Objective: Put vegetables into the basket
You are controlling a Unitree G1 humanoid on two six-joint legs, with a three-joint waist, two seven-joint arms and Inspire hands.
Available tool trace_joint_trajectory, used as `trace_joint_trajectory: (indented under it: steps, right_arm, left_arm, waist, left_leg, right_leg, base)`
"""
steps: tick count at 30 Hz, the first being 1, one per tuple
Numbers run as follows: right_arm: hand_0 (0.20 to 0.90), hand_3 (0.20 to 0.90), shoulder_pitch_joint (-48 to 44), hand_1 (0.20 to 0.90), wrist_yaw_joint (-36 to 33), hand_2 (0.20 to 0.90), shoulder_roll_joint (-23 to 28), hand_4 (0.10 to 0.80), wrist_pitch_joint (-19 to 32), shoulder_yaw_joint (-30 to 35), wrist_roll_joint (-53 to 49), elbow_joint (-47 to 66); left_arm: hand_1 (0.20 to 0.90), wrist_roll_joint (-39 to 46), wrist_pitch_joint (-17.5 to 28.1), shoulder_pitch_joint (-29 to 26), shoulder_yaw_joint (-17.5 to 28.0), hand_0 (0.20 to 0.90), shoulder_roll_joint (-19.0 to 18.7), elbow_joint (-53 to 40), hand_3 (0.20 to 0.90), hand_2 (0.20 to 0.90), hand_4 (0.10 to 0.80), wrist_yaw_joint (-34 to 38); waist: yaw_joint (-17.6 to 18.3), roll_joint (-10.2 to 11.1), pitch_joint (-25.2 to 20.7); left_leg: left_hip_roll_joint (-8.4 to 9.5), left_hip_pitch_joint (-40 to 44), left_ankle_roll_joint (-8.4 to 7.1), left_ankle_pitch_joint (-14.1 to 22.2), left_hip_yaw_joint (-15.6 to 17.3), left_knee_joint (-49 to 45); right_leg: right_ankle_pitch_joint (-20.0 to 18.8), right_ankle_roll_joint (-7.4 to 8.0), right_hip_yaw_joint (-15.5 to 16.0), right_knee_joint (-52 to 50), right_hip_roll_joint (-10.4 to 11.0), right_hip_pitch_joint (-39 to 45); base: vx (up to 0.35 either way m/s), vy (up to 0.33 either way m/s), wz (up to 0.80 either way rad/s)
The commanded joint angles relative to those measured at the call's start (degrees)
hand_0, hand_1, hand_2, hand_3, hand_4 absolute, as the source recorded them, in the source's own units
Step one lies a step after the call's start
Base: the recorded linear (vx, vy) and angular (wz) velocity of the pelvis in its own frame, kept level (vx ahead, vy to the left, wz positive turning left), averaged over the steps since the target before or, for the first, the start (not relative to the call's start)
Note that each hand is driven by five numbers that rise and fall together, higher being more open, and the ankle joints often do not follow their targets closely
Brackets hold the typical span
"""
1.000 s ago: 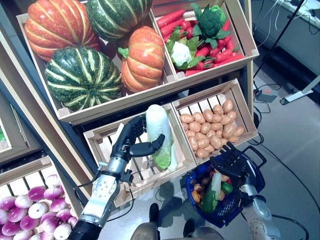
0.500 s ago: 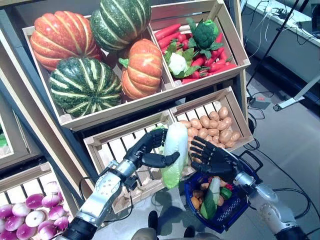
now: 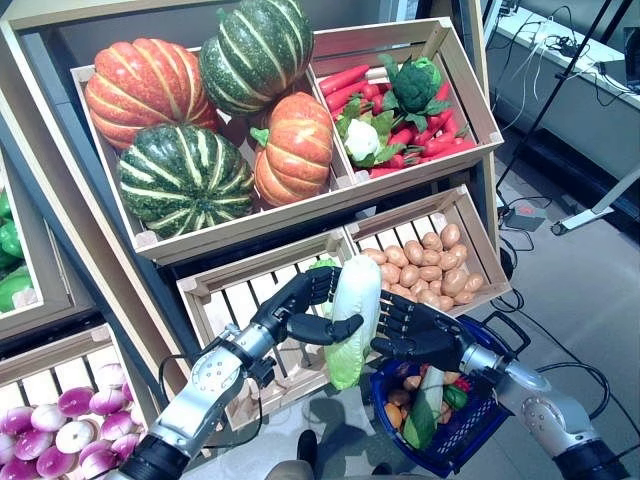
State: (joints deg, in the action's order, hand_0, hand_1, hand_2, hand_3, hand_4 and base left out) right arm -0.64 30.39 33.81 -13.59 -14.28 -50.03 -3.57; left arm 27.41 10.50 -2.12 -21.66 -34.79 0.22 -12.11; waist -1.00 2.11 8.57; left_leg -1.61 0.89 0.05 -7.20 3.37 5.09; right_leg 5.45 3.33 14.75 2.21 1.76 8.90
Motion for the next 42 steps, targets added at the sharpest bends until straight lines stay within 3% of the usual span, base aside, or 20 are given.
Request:
trace_joint_trajectory:
  steps: [1, 9, 19, 32, 42]
  right_arm:
    - [0.900, 0.900, -3.5, 0.900, 5.8, 0.900, 0.5, 0.800, -0.3, -3.1, -5.5, 3.2]
    - [0.900, 0.900, -3.7, 0.900, 8.4, 0.900, -0.2, 0.800, -5.6, -4.6, -5.9, 0.9]
    - [0.900, 0.900, -3.6, 0.900, 9.3, 0.900, -0.1, 0.800, -8.3, -5.1, -4.8, -1.8]
    - [0.900, 0.900, -4.7, 0.900, 17.9, 0.900, 1.3, 0.800, -13.7, -8.2, -0.2, -4.1]
    - [0.900, 0.900, -5.5, 0.900, 18.5, 0.900, 2.9, 0.800, -14.2, -10.1, 0.5, -3.5]
  left_arm:
    - [0.300, 7.1, 7.5, -8.0, 1.7, 0.300, 2.6, -6.0, 0.300, 0.300, 0.400, -0.1]
    - [0.300, 11.9, 9.2, -7.9, 2.1, 0.300, 3.9, -6.7, 0.300, 0.300, 0.400, -1.6]
    - [0.300, 25.6, 5.6, -7.3, 1.9, 0.300, 6.5, -8.2, 0.300, 0.300, 0.400, -7.0]
    - [0.300, 28.6, 2.2, -7.6, -0.4, 0.300, 7.1, -9.1, 0.300, 0.300, 0.400, -12.7]
    - [0.300, 27.4, 0.6, -8.3, -3.3, 0.300, 4.8, -9.3, 0.300, 0.300, 0.400, -16.1]
  waist:
    - [-0.3, 1.5, -5.2]
    - [-0.5, 1.5, -5.7]
    - [-0.2, 1.4, -6.2]
    - [-0.3, 1.4, -6.7]
    - [0.0, 1.2, -7.1]
  left_leg:
    - [0.01, 4.0, -1.54, 8.5, 0.9, -0.1]
    - [0.01, 4.1, -1.53, 8.5, 0.9, -0.1]
    - [0.00, 4.3, -1.41, 8.6, 0.9, -0.1]
    - [-0.13, 4.6, -1.36, 8.8, 0.7, -0.1]
    - [-0.10, 4.7, -1.27, 8.8, 0.4, -0.1]
  right_leg:
    - [-6.8, 2.86, -1.0, 2.8, 3.8, -2.6]
    - [-6.8, 2.73, -0.8, 2.8, 3.9, -2.6]
    - [-6.9, 2.73, -1.4, 2.8, 3.9, -2.6]
    - [-6.9, 2.80, -1.9, 2.8, 4.1, -2.4]
    - [-6.9, 2.89, -2.5, 2.8, 4.0, -2.4]
  base:
    - [0.000, 0.000, 0.00]
    - [0.000, 0.000, 0.00]
    - [0.000, 0.000, 0.00]
    - [0.000, 0.000, 0.00]
    - [0.000, 0.000, 0.00]
